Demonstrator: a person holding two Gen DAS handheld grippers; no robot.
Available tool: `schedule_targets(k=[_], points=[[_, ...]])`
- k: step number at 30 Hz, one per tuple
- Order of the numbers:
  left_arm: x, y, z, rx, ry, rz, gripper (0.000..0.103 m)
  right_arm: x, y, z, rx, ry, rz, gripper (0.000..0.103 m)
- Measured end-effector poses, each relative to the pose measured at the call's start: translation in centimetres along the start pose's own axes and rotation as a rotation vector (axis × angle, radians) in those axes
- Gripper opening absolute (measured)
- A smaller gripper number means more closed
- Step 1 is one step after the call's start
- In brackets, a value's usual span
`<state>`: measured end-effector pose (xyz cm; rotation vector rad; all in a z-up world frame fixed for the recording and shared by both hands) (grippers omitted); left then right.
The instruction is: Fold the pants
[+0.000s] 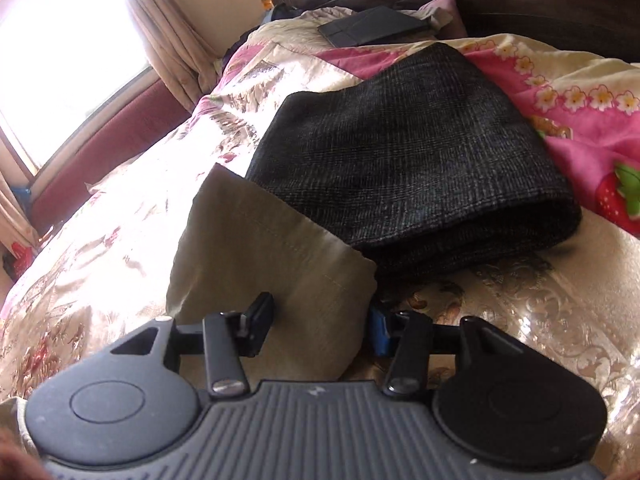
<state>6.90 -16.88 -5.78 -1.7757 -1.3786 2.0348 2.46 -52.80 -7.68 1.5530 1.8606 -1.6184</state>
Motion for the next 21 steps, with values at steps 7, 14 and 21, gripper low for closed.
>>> schedule_targets(k=[7, 14, 21], points=[[-0.2, -0.4, 0.2, -0.001, 0.003, 0.041, 0.059, 1.5, -2.0, 1.2, -0.126, 0.117, -0.036, 0.053], [-0.5, -0.7, 0.4, -0.006, 0.018, 0.060, 0.059, 1.2, 0.5, 0.0, -0.187, 0.164, -0.056, 0.053], [-0.8, -1.2, 1.1, -0.015, 0.033, 0.063, 0.059, 0.7, 3.2, 0.8, -0.215, 0.335, -0.064, 0.006]])
Point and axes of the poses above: each gripper's, at about its wrist camera, not at the fingertips, and y roughly the way its jaws point, z to its right, x to its underside, the point moved 3 cm from there along y, roughly the way its jaws point, and after that the axes turned 8 degrees about -y, right-handed, at the moved point
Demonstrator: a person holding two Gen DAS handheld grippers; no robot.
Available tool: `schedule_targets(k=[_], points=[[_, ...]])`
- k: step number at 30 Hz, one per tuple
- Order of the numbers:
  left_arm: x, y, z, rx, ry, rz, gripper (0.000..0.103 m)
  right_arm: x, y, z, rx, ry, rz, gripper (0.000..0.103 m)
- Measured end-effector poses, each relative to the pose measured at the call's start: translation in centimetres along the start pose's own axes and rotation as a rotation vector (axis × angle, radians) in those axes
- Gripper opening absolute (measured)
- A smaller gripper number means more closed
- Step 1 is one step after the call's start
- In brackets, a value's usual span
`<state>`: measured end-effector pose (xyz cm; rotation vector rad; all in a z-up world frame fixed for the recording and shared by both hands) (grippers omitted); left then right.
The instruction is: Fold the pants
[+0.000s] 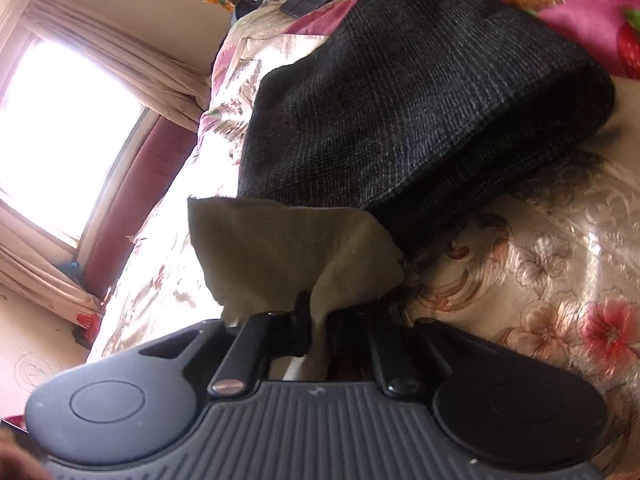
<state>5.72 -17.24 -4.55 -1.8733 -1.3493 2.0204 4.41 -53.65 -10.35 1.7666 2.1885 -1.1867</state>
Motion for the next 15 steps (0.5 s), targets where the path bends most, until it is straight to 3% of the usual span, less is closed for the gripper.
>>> schedule_targets(k=[7, 9, 13, 15], points=[[-0.5, -0.4, 0.2, -0.004, 0.019, 0.017, 0.060, -0.5, -6.2, -0.5, -0.084, 0.039, 0.106, 0.004], [-0.6, -0.4, 0.3, 0.001, 0.016, 0.024, 0.060, -1.1, -7.6, -0.8, -0.074, 0.006, 0.132, 0.004], [-0.2, 1.0, 0.8, -0.005, 0.027, -0.013, 0.060, -1.4, -8.0, 0.3, 0.029, -0.021, 0.109, 0.004], [0.3, 1.5, 0.9, -0.006, 0.035, -0.026, 0.061, -0.8, -7.7, 1.0, 0.168, -0.081, 0.060, 0.004]])
Point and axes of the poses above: each gripper's, at about its wrist camera, not at the fingertips, and y roughly the way its jaws point, z to its right, x to its underside, the point moved 3 cm from there along y, roughly the way its jaws point, and after that the axes turned 8 degrees about -y, right-handed, at the moved point
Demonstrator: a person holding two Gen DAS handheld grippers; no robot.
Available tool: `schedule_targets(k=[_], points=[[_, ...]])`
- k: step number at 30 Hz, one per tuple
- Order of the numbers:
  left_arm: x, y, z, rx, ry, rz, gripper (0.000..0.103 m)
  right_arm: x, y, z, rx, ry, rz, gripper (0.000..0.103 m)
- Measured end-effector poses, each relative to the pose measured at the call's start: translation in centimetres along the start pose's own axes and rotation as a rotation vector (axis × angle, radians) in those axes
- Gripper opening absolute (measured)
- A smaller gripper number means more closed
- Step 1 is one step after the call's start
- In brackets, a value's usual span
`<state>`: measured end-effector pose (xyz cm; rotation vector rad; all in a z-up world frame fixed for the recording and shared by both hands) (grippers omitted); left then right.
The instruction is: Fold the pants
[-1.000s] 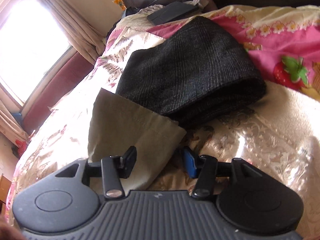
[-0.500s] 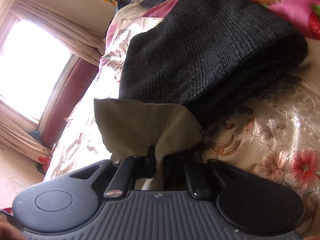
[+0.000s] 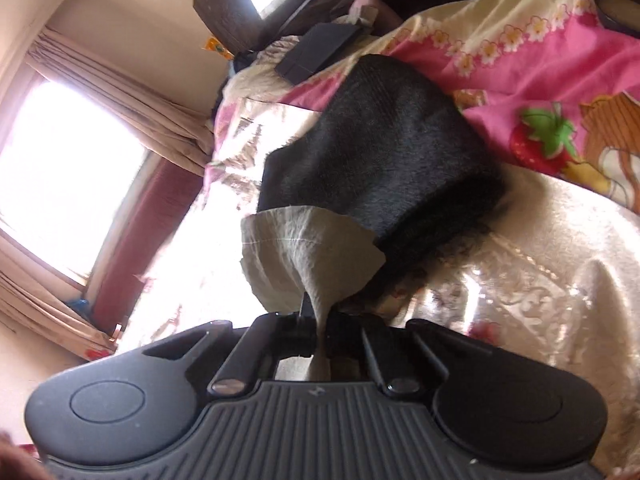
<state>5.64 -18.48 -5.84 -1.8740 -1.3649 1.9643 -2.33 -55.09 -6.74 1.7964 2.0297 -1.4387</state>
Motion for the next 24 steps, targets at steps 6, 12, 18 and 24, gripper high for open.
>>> schedule_targets(k=[6, 12, 18, 24], points=[[0.7, -2.5, -1.8, -0.021, 0.014, 0.018, 0.061, 1.3, -3.7, -2.2, 0.146, -0.247, 0.048, 0.014], [1.0, -3.6, -6.4, -0.126, 0.041, 0.028, 0.067, 2.2, -5.4, -11.2, 0.176, -0.722, 0.147, 0.021], [1.7, -1.8, -9.5, -0.173, 0.038, 0.003, 0.067, 6.4, 4.7, -21.6, -0.291, -0.908, -0.244, 0.035], [3.8, -0.6, -9.2, -0.121, 0.019, -0.013, 0.067, 9.2, 8.6, -23.6, -0.299, -1.098, -0.417, 0.033]])
Point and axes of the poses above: each gripper's, at about its wrist camera, not at the fingertips, and y roughly the way its jaws point, z to its right, x to its underside, the point moved 3 cm from there along y, roughly the way its jaws point, and after that the axes turned 8 degrees about -y, right-handed, at the moved point
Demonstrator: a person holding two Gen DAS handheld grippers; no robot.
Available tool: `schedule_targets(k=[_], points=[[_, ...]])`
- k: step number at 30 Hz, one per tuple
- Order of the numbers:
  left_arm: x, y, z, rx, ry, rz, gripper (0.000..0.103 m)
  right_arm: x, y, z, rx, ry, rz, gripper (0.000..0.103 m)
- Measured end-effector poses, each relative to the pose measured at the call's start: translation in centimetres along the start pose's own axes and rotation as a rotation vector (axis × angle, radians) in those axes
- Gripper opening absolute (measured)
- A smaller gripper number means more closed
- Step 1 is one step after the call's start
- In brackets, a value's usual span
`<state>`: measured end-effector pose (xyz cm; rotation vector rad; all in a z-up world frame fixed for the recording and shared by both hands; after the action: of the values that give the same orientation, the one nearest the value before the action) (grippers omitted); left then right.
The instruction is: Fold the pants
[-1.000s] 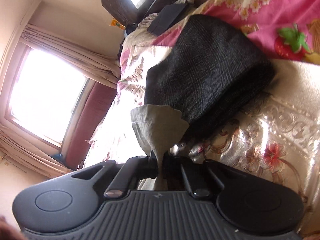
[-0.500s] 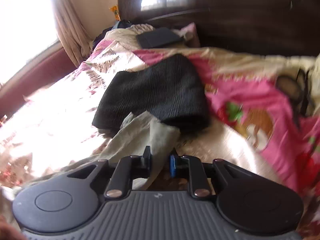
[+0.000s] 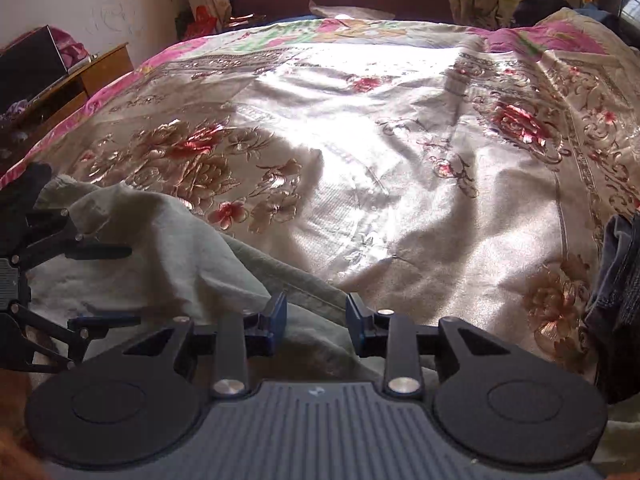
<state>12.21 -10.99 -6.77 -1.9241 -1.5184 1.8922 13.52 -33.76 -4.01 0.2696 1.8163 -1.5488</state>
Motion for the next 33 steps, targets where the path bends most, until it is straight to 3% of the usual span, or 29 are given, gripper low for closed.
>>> schedule_targets(k=[6, 9, 16, 18, 20, 21, 24, 25, 30, 33], points=[[-0.3, 0.1, 0.3, 0.058, 0.047, 0.047, 0.067, 1.8, -3.2, 2.7, 0.071, -0.061, -0.035, 0.033], [-1.4, 0.3, 0.0, 0.074, 0.059, 0.070, 0.067, 2.3, -2.9, 3.3, 0.159, -0.200, -0.117, 0.033], [-4.3, 2.9, -1.2, 0.084, 0.131, 0.092, 0.067, 2.6, 0.6, 2.2, 0.108, -0.448, -0.297, 0.031], [-4.5, 4.1, -1.3, 0.101, 0.153, 0.066, 0.067, 2.6, 1.2, 2.2, 0.099, -0.421, -0.316, 0.025], [-4.3, 5.2, -1.1, 0.119, 0.187, 0.028, 0.067, 2.7, 1.2, 1.5, 0.107, -0.436, -0.325, 0.005], [-4.2, 5.6, -0.9, 0.117, 0.201, 0.010, 0.065, 2.8, 1.2, 1.2, 0.131, -0.453, -0.328, 0.001], [-4.0, 6.2, -0.9, 0.123, 0.220, -0.020, 0.032, 2.3, 0.7, 1.1, 0.189, -0.431, -0.300, 0.000], [-4.0, 6.2, -1.2, 0.116, 0.215, -0.016, 0.028, 1.7, 0.3, 1.6, 0.214, -0.400, -0.271, 0.000], [-4.4, 6.5, -3.4, 0.028, 0.086, 0.013, 0.027, -0.5, 0.4, 4.3, 0.311, -0.238, -0.145, 0.000], [-4.1, 7.3, -3.4, 0.006, 0.067, -0.018, 0.028, -0.2, 2.5, 4.5, 0.347, -0.235, -0.172, 0.004]])
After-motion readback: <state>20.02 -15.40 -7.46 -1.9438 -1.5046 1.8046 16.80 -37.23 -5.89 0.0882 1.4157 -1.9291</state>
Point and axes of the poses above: each gripper's, at about its wrist camera, not at the fingertips, and y roughly the way its jaws point, z to its right, x to its underside, the point moved 3 cm from there along y, roughly the way its jaws point, and after that the axes turned 8 degrees about -y, right-handed, at the moved point
